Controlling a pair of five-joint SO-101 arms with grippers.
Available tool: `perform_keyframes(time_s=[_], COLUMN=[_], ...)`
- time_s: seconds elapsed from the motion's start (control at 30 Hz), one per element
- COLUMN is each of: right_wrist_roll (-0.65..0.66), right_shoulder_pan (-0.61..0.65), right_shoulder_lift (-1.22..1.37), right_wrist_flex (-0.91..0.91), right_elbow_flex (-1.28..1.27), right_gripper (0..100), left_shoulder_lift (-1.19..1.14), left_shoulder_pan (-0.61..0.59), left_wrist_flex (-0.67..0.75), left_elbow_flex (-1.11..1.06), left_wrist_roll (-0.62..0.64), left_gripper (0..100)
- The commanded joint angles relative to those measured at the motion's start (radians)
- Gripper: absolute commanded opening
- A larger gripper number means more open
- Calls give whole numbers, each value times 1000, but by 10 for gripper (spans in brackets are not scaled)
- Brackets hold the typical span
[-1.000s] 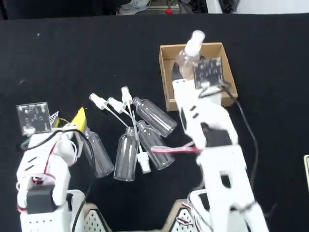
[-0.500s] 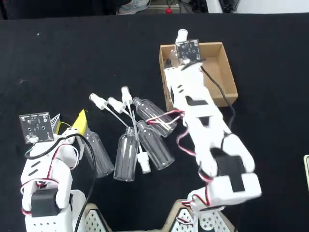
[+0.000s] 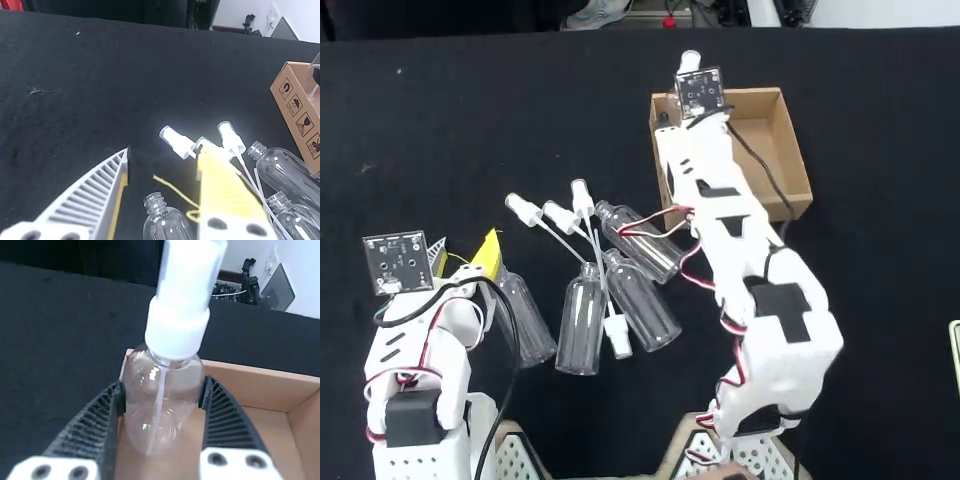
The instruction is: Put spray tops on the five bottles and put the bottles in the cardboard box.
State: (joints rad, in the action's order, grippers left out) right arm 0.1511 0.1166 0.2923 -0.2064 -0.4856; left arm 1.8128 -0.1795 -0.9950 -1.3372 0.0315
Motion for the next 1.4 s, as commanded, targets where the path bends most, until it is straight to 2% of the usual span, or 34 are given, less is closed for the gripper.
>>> perform_keyframes(time_s=[0.0,0.27,0.43,0.9,1.0,1.23,1.37], right_wrist_roll=[-8,-12,-91,-91,-91,-91,-91], right_shoulder_pan=[-8,-8,-3,-5,-3,2,2], right_shoulder_lift=[12,19,30,88,87,87,87], right_wrist_flex=[-32,-35,-37,-28,18,69,69], right_elbow_flex=[93,110,117,162,171,191,191], right_gripper=[144,144,144,148,151,289,304], left_shoulder_lift=[-5,-5,-5,-5,-5,-5,-5], left_shoulder_pan=[-1,1,1,1,1,1,1], left_wrist_flex=[23,26,25,25,25,25,25], left_elbow_flex=[4,-13,-10,-12,-12,-12,-12], left_wrist_roll=[-2,-2,-2,-2,-2,-2,-2], left_gripper=[220,220,220,220,220,220,220])
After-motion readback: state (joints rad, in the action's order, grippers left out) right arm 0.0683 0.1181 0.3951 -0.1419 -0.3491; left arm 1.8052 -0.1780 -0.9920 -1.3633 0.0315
